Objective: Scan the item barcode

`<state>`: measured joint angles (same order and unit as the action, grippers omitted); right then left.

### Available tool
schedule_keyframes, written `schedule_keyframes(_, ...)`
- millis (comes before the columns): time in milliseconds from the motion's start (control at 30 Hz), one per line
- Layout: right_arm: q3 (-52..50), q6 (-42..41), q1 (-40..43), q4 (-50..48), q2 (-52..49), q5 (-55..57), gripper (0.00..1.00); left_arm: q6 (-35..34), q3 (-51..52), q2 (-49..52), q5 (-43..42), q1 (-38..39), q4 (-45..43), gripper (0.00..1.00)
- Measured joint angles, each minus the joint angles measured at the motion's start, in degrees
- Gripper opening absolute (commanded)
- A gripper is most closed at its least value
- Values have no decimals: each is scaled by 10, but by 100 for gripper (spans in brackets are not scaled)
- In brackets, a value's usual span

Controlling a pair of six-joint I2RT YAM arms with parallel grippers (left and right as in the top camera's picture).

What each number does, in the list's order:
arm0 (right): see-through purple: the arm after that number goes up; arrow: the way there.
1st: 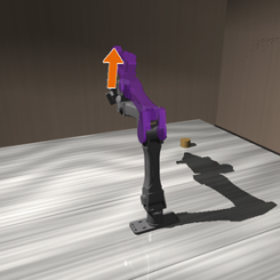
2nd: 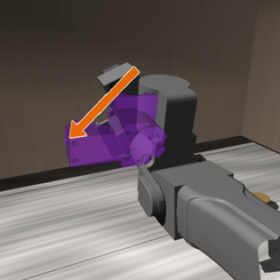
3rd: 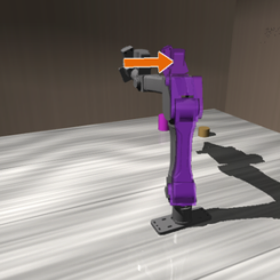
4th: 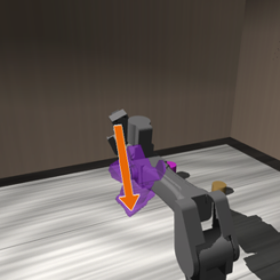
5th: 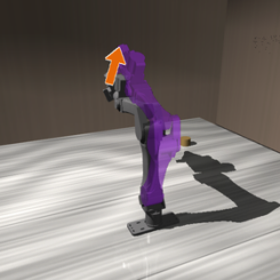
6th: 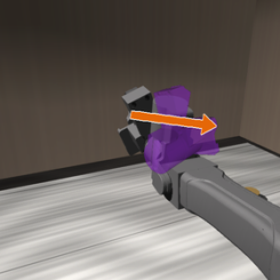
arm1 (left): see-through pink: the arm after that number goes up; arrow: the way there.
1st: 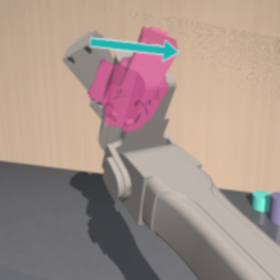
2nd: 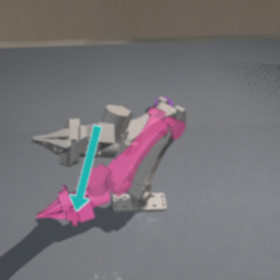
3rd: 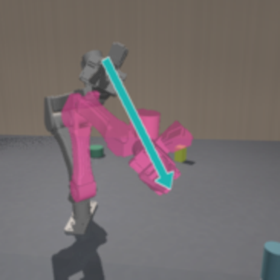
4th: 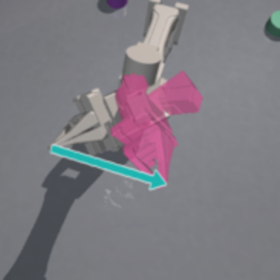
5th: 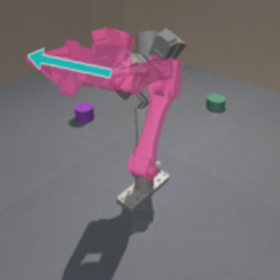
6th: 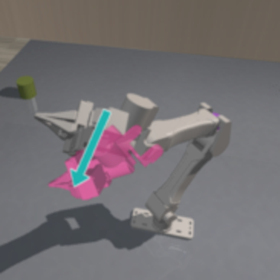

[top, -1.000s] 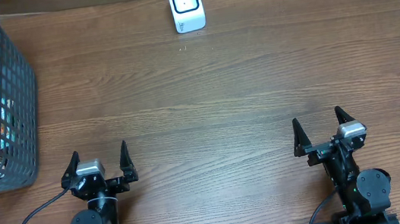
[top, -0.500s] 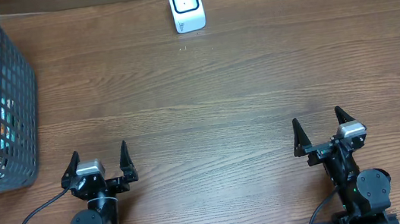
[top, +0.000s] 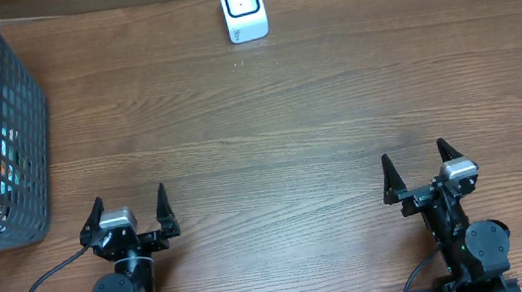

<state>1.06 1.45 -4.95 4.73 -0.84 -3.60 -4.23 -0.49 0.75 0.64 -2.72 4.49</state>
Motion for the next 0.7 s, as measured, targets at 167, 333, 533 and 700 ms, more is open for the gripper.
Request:
schedule_keyframes(167, 0, 0, 0, 0, 0, 0, 100, 0, 0, 0, 0, 0, 0, 100)
schedule_keyframes(333, 0, 0, 0, 0, 0, 0, 100, 0, 0, 0, 0, 0, 0, 100)
schedule_keyframes(533, 0, 0, 0, 0, 0, 0, 100, 0, 0, 0, -2, 0, -1, 99)
schedule_keyframes(700, 0, 0, 0, 0, 0, 0, 100, 0, 0, 0, -2, 0, -43, 100)
